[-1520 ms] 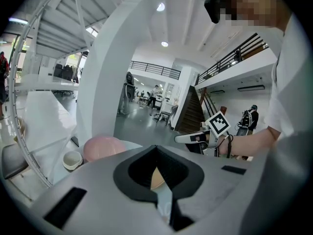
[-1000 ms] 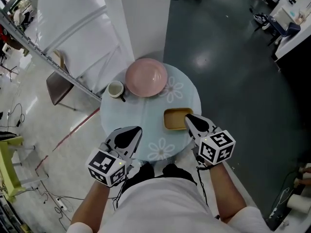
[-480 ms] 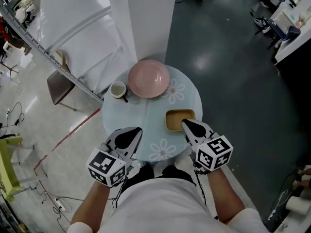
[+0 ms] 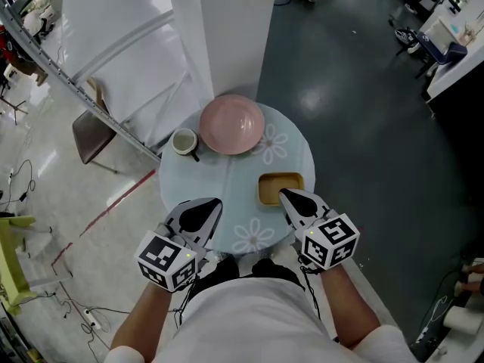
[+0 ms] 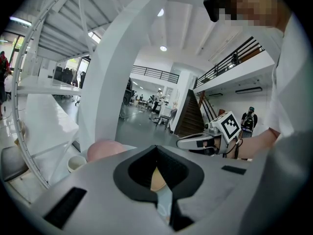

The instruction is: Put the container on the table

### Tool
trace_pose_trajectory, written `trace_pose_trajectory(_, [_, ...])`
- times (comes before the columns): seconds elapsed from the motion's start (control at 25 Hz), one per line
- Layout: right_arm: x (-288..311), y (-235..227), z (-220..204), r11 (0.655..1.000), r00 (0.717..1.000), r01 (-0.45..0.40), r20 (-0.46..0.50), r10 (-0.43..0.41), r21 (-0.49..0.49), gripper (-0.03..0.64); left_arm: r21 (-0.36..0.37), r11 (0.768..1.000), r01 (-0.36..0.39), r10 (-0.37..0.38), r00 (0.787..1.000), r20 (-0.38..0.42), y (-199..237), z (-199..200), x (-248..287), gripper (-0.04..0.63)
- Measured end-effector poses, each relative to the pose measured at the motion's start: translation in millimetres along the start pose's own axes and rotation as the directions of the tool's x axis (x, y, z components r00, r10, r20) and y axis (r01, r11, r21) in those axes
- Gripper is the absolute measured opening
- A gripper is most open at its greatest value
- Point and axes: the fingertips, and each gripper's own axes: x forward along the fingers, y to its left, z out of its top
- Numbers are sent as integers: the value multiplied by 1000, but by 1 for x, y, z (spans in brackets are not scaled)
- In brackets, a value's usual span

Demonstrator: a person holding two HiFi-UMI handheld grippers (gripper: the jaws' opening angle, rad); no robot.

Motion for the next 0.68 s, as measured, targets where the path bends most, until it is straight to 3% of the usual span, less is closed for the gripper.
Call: trace_pose_trajectory(0.68, [9, -8, 8, 1000, 1000, 7, -7, -7, 2, 23, 0, 1000, -2, 2, 1000, 1, 10, 9, 6, 21])
